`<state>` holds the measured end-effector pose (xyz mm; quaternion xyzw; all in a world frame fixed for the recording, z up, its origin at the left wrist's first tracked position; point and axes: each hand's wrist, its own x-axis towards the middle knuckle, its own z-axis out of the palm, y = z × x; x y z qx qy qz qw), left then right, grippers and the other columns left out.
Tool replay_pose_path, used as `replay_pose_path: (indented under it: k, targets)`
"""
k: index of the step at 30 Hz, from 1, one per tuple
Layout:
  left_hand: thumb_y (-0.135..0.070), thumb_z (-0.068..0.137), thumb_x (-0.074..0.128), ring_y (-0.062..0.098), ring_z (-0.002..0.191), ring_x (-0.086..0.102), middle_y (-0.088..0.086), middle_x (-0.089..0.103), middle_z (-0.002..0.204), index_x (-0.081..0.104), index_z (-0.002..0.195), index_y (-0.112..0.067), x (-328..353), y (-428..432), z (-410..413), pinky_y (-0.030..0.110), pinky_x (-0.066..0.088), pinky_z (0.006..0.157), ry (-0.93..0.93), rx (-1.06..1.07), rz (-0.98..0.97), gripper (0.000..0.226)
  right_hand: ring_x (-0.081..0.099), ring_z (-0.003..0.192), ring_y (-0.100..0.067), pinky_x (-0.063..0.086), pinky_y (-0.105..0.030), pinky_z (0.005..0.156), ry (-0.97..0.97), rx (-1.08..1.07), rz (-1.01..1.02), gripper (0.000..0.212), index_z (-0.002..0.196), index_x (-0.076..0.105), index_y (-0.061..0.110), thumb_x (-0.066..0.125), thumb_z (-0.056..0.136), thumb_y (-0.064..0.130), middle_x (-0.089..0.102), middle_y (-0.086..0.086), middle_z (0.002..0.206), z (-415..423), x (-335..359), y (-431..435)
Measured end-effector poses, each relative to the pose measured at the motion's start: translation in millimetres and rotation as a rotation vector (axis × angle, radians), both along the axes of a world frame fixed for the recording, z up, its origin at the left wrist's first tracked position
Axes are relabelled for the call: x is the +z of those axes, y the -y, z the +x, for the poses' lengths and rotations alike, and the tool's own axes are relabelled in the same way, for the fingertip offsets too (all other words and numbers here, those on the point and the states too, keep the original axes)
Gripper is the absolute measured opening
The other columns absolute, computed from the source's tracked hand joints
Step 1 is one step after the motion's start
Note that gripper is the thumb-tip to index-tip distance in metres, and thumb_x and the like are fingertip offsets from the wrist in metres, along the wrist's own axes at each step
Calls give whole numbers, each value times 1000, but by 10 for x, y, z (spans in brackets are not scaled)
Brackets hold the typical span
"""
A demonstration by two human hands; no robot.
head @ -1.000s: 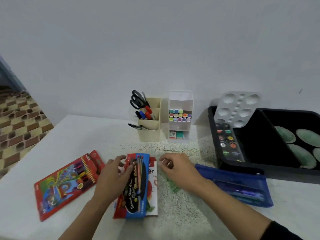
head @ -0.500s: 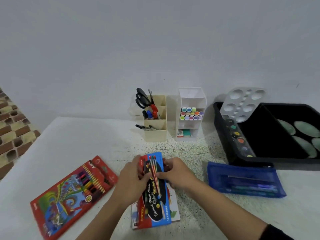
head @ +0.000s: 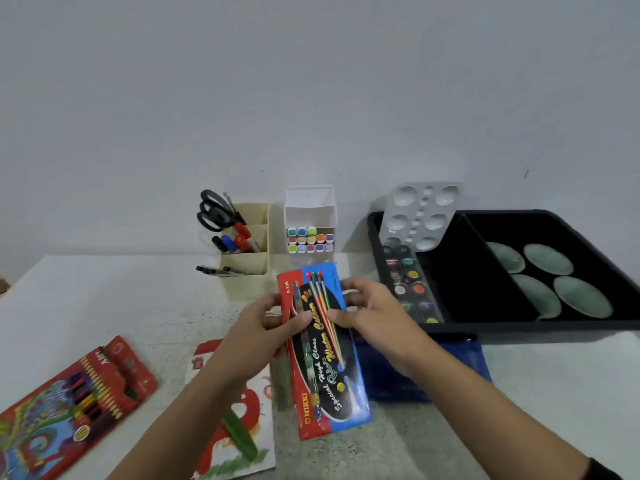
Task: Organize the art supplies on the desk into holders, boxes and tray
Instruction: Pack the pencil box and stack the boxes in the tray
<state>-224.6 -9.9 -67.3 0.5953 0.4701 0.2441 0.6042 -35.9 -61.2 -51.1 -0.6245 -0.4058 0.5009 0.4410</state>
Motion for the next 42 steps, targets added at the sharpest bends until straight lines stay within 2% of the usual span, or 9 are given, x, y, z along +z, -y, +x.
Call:
replay_pose_path:
  k: [10,15,21,25,28,32,37,39,42]
  targets:
    - [-41,87,73,9,72,73,-3,76,84,63,114,-19,269,-58,1972,21,53,62,20,-3,273,36,74,81,-17,62,-44,75,181,-244,165,32,121,51,27,64,97,11,70,-2,102,1706,277,169]
    - [-44,96,62,7,100,61,-11,67,108,67,120,-26,16,-213,2178,28,50,90,-499,-72,829,30,68,94,-24,59,-51,81,435,-275,105,37,134,40,22,49,101,9,62,-7,110,2151,145,-101]
    - [-75,88,-1,11,145,19,-23,42,151,53,138,-43,-233,-139,2126,51,24,107,-914,-527,864,80,51,80,-21,50,-36,73,713,-118,-112,69,153,18,11,53,95,1,35,-25,140,2194,-128,-243]
    - [-59,103,18,17,137,26,-19,40,153,36,149,-45,-201,-138,2171,49,24,102,-1059,-630,981,51,54,115,-37,46,-36,90,804,-7,-282,83,160,-6,12,51,100,6,6,-30,159,2163,-300,-262]
    - [-56,104,25,15,128,35,-16,48,145,43,146,-41,-195,-135,2169,45,26,99,-1026,-590,1012,48,26,144,-46,35,-44,114,882,102,-365,76,158,-1,4,49,102,14,3,-33,159,2159,-382,-321]
    - [-53,101,27,12,116,39,-15,57,127,57,132,-38,-241,-135,2144,40,26,90,-945,-512,1047,45,-6,149,-51,13,-49,124,919,154,-474,74,155,-4,-7,44,104,17,-16,-40,156,2124,-481,-315]
    - [-51,100,33,9,110,39,-16,59,119,63,126,-37,-266,-147,2137,37,27,87,-879,-465,1011,42,28,140,-53,29,-51,118,977,284,-461,48,146,37,-1,45,103,19,28,-36,151,2123,-536,-215]
    - [-49,101,35,9,109,39,-17,60,117,66,123,-35,-267,-146,2141,37,28,87,-862,-458,1005,40,55,118,-36,50,-41,100,1022,311,-315,35,126,55,8,56,97,28,54,-23,132,2152,-542,-168]
    - [-48,102,35,10,113,40,-16,62,119,68,121,-31,-289,-148,2132,36,33,88,-839,-464,976,42,62,100,-28,53,-34,84,1036,257,-178,32,118,61,18,63,92,36,60,-10,115,2167,-544,-110]
